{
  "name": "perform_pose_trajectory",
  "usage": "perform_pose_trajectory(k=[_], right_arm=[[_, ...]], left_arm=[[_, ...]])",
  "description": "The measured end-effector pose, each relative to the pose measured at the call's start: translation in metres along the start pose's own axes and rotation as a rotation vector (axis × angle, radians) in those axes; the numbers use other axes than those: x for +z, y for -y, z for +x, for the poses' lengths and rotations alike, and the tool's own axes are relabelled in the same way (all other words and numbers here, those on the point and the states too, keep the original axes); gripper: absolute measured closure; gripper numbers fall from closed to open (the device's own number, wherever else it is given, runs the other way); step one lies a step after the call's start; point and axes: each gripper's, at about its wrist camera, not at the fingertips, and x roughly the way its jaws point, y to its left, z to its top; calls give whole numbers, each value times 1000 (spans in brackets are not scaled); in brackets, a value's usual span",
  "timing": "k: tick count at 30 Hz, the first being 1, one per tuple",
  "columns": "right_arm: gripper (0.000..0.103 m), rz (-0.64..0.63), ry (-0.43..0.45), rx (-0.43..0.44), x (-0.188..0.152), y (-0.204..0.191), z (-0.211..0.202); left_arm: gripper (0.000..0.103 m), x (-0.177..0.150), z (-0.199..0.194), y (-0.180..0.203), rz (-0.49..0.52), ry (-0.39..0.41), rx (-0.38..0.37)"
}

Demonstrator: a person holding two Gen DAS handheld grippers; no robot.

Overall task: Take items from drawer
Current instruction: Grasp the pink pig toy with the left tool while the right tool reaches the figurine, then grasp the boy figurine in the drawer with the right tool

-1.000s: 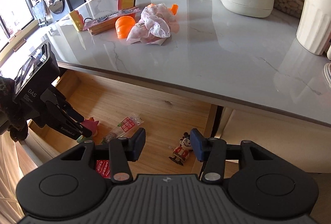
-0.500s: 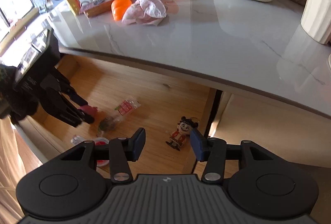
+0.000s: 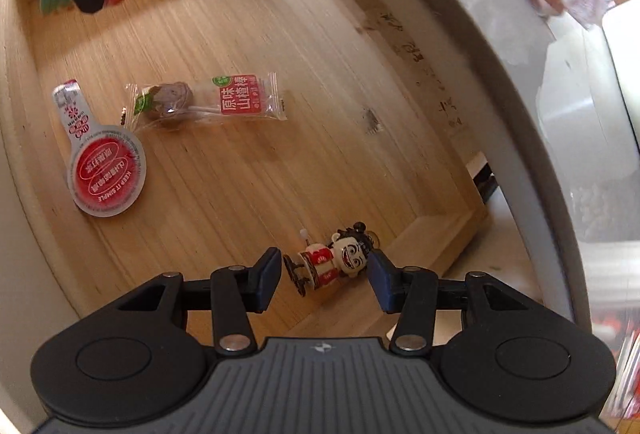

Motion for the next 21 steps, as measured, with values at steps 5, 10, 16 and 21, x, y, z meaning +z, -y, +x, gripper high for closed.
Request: perform_pose_trajectory(k=[5,10,16,21], right_arm=[[55,-16,-90,7,18,4,23],[52,-4,-135,6,22,9,38],[53,9,-122,8,20,10,38],[60,157,-53,292,19,24,15]], left_arm=[[58,-5,-1,-4,-3,1,-29],[58,-10,-11,-2,2,11,-37],[58,-12,-11,2,5,-8,-35],[58,-12,-11,-1,-9,-13,-38]])
